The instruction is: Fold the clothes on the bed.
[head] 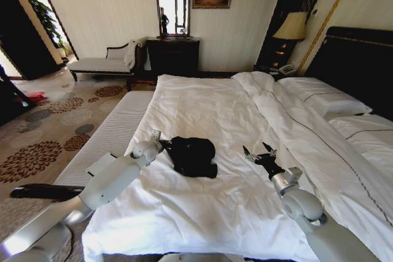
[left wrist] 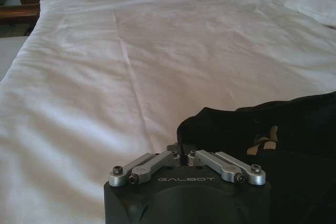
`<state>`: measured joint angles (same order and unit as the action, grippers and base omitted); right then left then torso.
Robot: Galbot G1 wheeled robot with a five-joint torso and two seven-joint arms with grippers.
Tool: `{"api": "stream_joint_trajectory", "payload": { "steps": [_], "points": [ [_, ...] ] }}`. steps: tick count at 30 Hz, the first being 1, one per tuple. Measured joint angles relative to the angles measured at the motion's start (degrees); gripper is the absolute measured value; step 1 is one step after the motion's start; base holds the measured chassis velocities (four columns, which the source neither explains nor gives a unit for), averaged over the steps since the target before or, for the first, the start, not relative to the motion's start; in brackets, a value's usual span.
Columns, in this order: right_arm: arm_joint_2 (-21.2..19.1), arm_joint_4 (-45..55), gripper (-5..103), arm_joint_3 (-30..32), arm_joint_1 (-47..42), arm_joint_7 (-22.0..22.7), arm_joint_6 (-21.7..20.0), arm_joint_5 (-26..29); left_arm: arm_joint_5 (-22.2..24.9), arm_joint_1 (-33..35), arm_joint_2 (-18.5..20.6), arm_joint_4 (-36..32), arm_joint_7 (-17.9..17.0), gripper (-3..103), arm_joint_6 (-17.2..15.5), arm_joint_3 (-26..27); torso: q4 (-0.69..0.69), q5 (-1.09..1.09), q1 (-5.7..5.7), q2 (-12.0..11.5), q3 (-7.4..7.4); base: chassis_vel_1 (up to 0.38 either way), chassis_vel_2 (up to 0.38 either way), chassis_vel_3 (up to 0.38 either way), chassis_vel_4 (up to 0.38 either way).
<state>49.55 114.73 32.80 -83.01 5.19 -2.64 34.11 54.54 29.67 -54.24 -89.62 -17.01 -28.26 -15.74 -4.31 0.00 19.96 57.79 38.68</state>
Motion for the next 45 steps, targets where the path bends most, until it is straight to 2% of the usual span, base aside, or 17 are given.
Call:
{"api": "stream_joint_trajectory", "payload": {
  "steps": [2, 3, 4, 5, 8, 9, 11, 13, 18, 19, 23, 25, 26, 30, 32, 35, 45],
  "points": [
    [-0.5, 1.61, 100, -0.27, 0.03, -0.1, -0.66, 3.32, -0.79, 1.23, 0.3, -0.71, 0.2, 1, 1.15, 0.72, 0.0, 0.01, 0.0, 0.0, 0.0, 0.0, 0.0, 0.0, 0.0],
    [-1.15, 3.73, 100, -0.54, 0.04, -0.28, -1.91, 8.63, -1.79, 2.05, 0.71, -1.24, 0.53, 1, 1.95, 1.24, -0.01, 0.0, 0.0, 0.0, -0.01, 0.0, 0.0, 0.0, 0.0],
    [-1.56, 4.77, 100, -0.69, 0.09, -0.48, -2.54, 11.31, -2.51, 2.53, 1.01, -1.56, 0.77, 1, 2.42, 1.53, -0.01, 0.01, 0.0, 0.0, -0.01, 0.0, 0.0, 0.0, 0.0],
    [-1.56, 4.77, 100, -0.69, 0.09, -0.48, -2.54, 11.31, -2.51, 2.53, 1.01, -1.56, 0.77, 1, 2.42, 1.53, -0.01, 0.01, 0.0, 0.0, -0.01, 0.0, 0.0, 0.0, 0.0],
    [-5.5, 8.03, 100, -2.01, 2.1, -2.68, -5.21, 20.71, -4.32, 4.5, 2.12, -2.88, 1.33, 1, 3.73, 2.75, 0.0, -0.02, -0.01, 0.01, -0.01, 0.0, 0.0, 0.0, 0.0],
    [-5.5, 8.03, 100, -2.01, 2.1, -2.68, -5.21, 20.71, -4.32, 4.5, 2.12, -2.88, 1.33, 1, 3.73, 2.75, 0.0, -0.02, -0.01, 0.01, -0.01, 0.0, 0.0, 0.0, 0.0],
    [-8.81, 7.25, 100, -5.23, 5.8, -4.22, -6.01, 22.98, -4.6, 5.46, 2.33, -3.34, 1.38, 1, 4.13, 3.49, 0.0, 0.0, -0.01, 0.0, -0.01, 0.0, 0.0, 0.0, 0.0],
    [-10.07, 5.68, 100, -7.06, 8.31, -5.2, -5.98, 22.63, -4.66, 5.82, 2.31, -3.37, 1.37, 1, 4.24, 3.82, 0.01, -0.02, -0.01, 0.01, -0.01, 0.0, 0.0, 0.0, 0.0],
    [-12.59, -7.35, 102, -20.48, 21.73, -9.73, -3.33, 17.35, -4.64, 6.5, 1.75, -3.72, 1.21, 1, 4.34, 4.33, 0.02, 0.02, 0.01, 0.0, 0.0, 0.0, 0.0, 0.0, 0.0],
    [-12.59, -7.35, 102, -20.48, 21.73, -9.73, -3.33, 17.35, -4.64, 6.5, 1.75, -3.72, 1.21, 1, 4.34, 4.33, 0.02, 0.02, 0.01, 0.0, 0.0, 0.0, 0.0, 0.0, 0.0],
    [-10.33, -12.52, 83, -27.76, 28.0, -10.39, -2.81, 15.1, -4.44, 6.56, 1.83, -3.75, 1.18, 1, 4.43, 4.47, -0.02, 0.01, 0.0, 0.0, 0.0, 0.0, 0.0, 0.0, 0.0],
    [-9.75, -13.47, 83, -29.17, 29.23, -10.28, -2.81, 14.79, -4.34, 6.59, 1.86, -3.77, 1.17, 1, 4.44, 4.56, 0.0, 0.01, 0.0, 0.0, 0.0, 0.0, 0.0, 0.0, 0.0],
    [-9.05, -14.58, 78, -30.94, 30.98, -10.15, -2.81, 14.62, -4.17, 6.61, 1.91, -3.91, 1.07, 1, 4.44, 4.69, 0.02, 0.01, 0.0, 0.0, 0.0, 0.0, 0.0, 0.0, 0.0],
    [-8.52, -16.33, 80, -33.8, 34.1, -10.09, -2.93, 15.64, -3.81, 6.6, 1.92, -4.6, 0.73, 1, 4.42, 4.71, 0.02, -0.02, 0.0, 0.0, 0.0, 0.0, 0.0, 0.0, 0.0],
    [-7.82, -18.0, 81, -36.12, 36.95, -9.62, -3.92, 19.04, -3.71, 6.5, 1.92, -4.99, 0.44, 1, 4.35, 4.28, -0.01, 0.0, 0.0, 0.0, 0.0, 0.0, 0.0, 0.0, 0.0],
    [-7.33, -18.99, 82, -37.53, 38.84, -9.51, -4.41, 20.61, -3.7, 6.34, 1.8, -5.08, 0.26, 1, 4.31, 4.02, 0.0, 0.0, 0.0, 0.0, 0.0, 0.0, 0.0, 0.0, 0.0],
    [-5.51, -24.75, 67, -44.34, 45.93, -10.95, -4.65, 21.97, -2.89, 6.87, 3.56, -6.51, 0.23, 1, 4.15, 3.85, 0.0, 0.0, 0.0, 0.0, 0.0, 0.0, 0.0, 0.0, 0.0]
  ]
}}
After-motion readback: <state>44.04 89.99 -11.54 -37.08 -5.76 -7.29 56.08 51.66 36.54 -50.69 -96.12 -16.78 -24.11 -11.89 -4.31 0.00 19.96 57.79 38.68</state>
